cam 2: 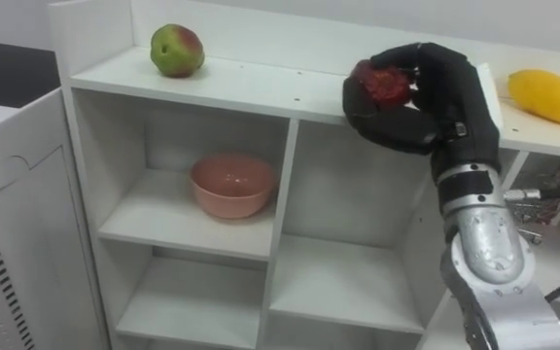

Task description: Arrange fruit in the closet

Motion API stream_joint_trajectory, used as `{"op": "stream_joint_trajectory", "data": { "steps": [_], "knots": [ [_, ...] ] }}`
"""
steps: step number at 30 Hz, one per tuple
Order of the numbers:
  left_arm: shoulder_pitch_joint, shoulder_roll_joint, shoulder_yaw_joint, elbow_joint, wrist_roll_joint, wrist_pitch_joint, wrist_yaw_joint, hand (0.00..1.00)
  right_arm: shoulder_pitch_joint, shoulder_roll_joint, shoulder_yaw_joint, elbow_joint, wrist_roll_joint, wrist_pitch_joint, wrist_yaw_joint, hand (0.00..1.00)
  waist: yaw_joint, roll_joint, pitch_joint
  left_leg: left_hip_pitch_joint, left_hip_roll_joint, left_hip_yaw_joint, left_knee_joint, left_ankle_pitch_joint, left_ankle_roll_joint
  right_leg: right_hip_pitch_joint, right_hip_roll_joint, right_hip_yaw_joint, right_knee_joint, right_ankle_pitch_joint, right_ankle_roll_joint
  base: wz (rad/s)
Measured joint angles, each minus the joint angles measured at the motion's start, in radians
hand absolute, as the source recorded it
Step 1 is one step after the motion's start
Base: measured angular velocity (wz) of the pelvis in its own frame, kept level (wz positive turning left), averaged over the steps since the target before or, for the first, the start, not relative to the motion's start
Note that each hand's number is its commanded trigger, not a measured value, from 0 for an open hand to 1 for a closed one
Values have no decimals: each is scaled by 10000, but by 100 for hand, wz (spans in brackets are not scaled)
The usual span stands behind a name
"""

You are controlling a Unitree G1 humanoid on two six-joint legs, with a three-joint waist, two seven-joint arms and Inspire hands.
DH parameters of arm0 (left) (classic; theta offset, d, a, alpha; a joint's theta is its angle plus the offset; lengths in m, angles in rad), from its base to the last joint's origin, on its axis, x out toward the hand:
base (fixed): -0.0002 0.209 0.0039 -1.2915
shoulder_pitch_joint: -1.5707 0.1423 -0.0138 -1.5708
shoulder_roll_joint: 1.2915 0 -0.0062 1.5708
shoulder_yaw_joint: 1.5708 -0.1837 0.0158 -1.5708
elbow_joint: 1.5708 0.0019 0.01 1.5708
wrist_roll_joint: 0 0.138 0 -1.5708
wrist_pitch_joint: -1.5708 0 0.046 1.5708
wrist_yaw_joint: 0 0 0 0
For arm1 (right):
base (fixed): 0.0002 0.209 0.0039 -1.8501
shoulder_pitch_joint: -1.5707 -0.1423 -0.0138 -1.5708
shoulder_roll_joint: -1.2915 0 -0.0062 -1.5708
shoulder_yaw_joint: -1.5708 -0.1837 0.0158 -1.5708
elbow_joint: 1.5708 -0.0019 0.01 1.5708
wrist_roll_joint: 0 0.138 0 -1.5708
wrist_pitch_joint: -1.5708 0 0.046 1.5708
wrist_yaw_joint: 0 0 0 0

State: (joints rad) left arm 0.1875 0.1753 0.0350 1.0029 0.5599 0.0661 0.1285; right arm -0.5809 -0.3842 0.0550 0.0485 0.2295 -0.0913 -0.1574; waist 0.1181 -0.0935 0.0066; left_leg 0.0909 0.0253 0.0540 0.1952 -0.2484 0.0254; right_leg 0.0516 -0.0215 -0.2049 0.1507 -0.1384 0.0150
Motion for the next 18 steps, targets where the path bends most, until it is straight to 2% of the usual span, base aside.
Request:
{"op": "stream_joint_trajectory", "data": {
  "steps": [6,10,14,18],
  "knots": [
    [-113,-5,-5,368,30,-15,203,0,416,28,426,-1516,-33,7,672,100,156,42,-7,15,-2,1,-30,0,0,31,1,90,1,0,0,0],
    [-128,-5,-20,536,26,-8,219,0,520,334,439,-1984,-80,14,979,100,202,79,9,85,0,61,-42,0,0,124,15,122,3,0,1,1],
    [-13,-11,-52,610,7,1,220,0,892,424,572,-2631,72,25,1429,100,263,122,-32,111,4,121,-1,0,0,140,29,173,3,6,-10,-2],
    [111,-35,-150,563,-237,-19,233,0,1766,719,1110,-2942,100,-4,1764,100,264,300,-117,243,33,236,-54,0,-1,209,46,257,7,19,-25,-8]
  ]
}}
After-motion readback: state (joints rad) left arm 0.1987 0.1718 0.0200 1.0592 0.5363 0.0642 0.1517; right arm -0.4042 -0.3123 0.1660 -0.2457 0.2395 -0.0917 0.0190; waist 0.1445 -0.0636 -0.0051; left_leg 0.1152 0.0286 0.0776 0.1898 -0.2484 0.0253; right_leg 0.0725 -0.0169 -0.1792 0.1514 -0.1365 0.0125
